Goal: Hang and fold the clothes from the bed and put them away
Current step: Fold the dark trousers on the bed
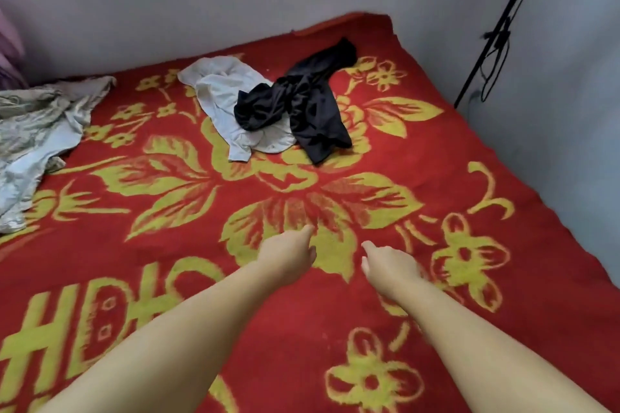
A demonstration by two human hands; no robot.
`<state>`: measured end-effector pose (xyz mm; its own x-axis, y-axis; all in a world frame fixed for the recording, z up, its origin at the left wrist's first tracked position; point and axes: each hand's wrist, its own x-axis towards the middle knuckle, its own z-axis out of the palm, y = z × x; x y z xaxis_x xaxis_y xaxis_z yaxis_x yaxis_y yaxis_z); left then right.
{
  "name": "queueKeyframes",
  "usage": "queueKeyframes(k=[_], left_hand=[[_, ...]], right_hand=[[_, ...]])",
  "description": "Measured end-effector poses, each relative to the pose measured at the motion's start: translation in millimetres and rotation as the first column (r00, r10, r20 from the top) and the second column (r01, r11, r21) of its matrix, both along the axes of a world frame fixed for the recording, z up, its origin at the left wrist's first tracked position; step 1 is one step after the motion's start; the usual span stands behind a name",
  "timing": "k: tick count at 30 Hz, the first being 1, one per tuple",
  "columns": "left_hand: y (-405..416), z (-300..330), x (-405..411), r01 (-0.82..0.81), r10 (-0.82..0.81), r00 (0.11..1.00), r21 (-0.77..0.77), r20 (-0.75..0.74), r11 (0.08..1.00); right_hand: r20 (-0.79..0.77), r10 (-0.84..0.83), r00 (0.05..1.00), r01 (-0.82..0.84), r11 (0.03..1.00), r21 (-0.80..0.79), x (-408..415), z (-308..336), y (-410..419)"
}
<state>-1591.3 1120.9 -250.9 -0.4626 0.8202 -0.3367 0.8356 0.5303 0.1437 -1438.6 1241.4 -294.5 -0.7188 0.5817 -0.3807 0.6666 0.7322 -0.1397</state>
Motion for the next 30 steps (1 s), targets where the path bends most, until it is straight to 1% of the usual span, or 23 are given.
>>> queueKeyframes(k=[2,6,9,11,14,16,18,20,23,24,27,29,30], left_hand=[[35,-32,-11,-0.025,0.025,1.0,0.011,0.006,1.0],[78,-80,-31,-0.033,0.033,0.999,0.065,-0.003,0.997],[108,-115,-53,-0.044,0.046,0.999,0.109,-0.016,0.993],[123,-127,-67,-0.055,0.06,0.998,0.162,-0.028,0.985],[157,-151,-97,-0.074,0.087,0.995,0.235,-0.044,0.969],[176,-162,-118,-0.068,0.092,0.992,0.259,-0.084,0.963],[195,-176,-141,-0.074,0.115,0.984,0.279,-0.134,0.958],[215,-189,-160,-0.058,0.122,0.972,0.3,-0.199,0.952],[242,-204,-177,-0.026,0.099,0.958,0.261,-0.271,0.965],[251,-206,-180,-0.029,0.095,0.959,0.243,-0.267,0.97],[273,-204,-189,-0.051,0.098,0.976,0.232,-0.196,0.971],[277,-198,-197,-0.038,0.088,0.986,0.319,-0.144,0.947],[275,-196,-199,-0.06,0.105,0.989,0.361,-0.105,0.931]], right_hand=[[-0.049,-0.021,0.999,0.021,1.0,-0.003,-21,-34,24],[-0.163,-0.074,0.984,0.078,0.997,0.014,-57,-89,56],[-0.189,-0.129,0.973,0.131,0.991,0.0,-85,-133,79],[-0.184,-0.146,0.972,0.147,0.989,-0.006,-92,-151,82],[-0.248,-0.132,0.96,0.158,0.983,0.089,-97,-180,81],[-0.327,-0.136,0.935,0.194,0.969,0.153,-99,-183,77],[-0.358,-0.143,0.923,0.211,0.964,0.16,-104,-185,76],[-0.348,-0.148,0.926,0.216,0.962,0.167,-106,-187,76],[-0.308,-0.139,0.941,0.2,0.964,0.174,-106,-188,75],[-0.299,-0.131,0.945,0.194,0.962,0.191,-105,-188,75],[-0.282,-0.12,0.952,0.183,0.96,0.211,-104,-188,80],[-0.265,-0.114,0.957,0.177,0.958,0.224,-103,-188,82],[-0.262,-0.116,0.958,0.177,0.959,0.223,-103,-189,82]])
